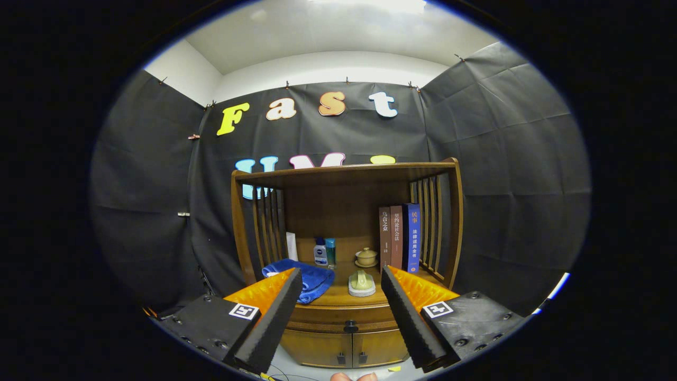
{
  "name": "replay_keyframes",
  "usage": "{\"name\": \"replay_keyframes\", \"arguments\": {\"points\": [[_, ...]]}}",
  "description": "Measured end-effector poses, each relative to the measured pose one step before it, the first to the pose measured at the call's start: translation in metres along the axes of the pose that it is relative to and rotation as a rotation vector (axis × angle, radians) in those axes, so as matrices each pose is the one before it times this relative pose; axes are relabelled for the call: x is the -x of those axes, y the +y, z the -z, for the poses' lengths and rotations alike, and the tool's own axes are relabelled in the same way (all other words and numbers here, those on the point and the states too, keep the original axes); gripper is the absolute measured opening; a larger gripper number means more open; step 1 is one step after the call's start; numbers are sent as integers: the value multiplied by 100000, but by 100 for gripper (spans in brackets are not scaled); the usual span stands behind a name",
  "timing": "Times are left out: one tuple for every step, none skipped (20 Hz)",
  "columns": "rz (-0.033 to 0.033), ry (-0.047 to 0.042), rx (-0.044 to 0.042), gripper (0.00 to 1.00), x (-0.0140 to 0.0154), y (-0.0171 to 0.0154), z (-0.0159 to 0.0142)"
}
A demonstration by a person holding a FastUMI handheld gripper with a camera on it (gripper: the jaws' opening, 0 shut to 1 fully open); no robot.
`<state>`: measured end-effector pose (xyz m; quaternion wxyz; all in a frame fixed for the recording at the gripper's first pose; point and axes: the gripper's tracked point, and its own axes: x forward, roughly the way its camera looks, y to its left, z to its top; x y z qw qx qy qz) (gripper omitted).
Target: Pull open the drawer, take out the items inside it, and place them on the countertop above the cabinet.
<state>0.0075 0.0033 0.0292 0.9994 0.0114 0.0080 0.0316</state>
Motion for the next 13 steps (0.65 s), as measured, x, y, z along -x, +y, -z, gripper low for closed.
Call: {"name": "replay_keyframes", "arguments": {"points": [[-206,-56,163,97,3,66,-29],[11,-1,254,97,17,29,-40],[-71,26,202,97,21,-27,11],[78,88,62,97,-68,-16,45],[-49,181,-157,97,7,66,65],[-54,161,-108,97,-1,34,25],[310,65,241,97,-58,-36,33],[160,-230,378,97,37,-103,-117],[183,-116,433,97,19,-76,-13],[46,161,136,97,-44,14,121],[-205,147,-297,97,27,114,44],[-187,208,-290,97,25,113,49],[-155,150,-74,97,20,16,123]]}}
